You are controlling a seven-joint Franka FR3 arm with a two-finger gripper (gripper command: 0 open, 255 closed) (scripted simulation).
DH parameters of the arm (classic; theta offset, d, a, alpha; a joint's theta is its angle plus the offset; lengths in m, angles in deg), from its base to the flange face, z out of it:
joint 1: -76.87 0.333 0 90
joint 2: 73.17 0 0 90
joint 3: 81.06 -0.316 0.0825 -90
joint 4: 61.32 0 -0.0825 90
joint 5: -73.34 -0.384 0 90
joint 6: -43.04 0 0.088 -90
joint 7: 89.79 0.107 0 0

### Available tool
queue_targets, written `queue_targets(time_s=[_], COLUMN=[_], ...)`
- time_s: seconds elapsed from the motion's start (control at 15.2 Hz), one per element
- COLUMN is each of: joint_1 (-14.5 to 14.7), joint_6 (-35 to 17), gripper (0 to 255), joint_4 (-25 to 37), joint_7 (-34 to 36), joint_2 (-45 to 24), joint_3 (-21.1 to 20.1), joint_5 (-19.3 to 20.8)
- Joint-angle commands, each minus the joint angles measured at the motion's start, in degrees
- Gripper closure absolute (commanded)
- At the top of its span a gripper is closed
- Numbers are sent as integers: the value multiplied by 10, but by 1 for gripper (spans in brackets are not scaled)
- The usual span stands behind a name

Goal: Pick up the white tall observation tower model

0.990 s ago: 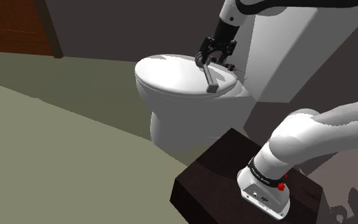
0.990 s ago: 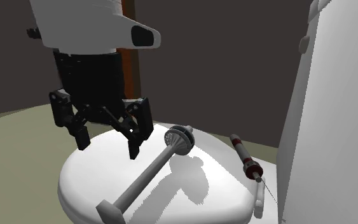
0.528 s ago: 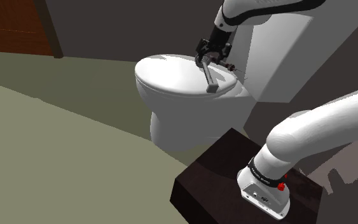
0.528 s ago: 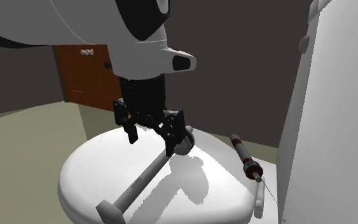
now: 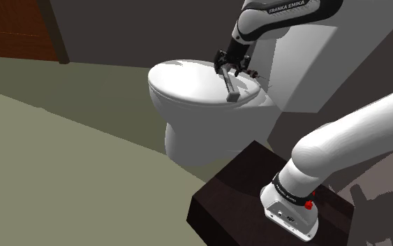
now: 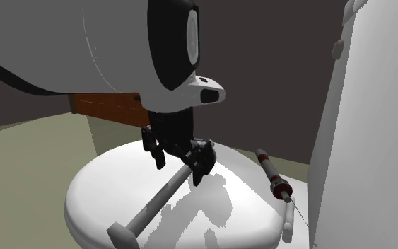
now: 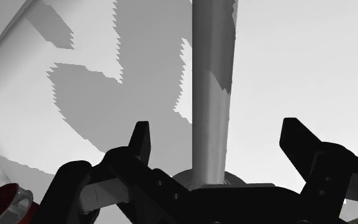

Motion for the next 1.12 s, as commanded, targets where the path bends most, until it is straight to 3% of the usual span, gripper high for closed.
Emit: queue_targets(time_s=[0.0, 0.13, 0.2, 0.79, 1.06], joint_1=[-1, -1, -1, -1, 0], joint_6=[-22, -22, -22, -22, 11], gripper=[0, 0, 255, 255, 255], joint_4=[-16, -16, -18, -16, 8], joint_7=[-1, -1, -1, -1, -1], joint_2=[-5, -5, -4, -5, 3], joint_3=[1, 1, 1, 1, 1], joint_5=[0, 0, 1, 0, 0])
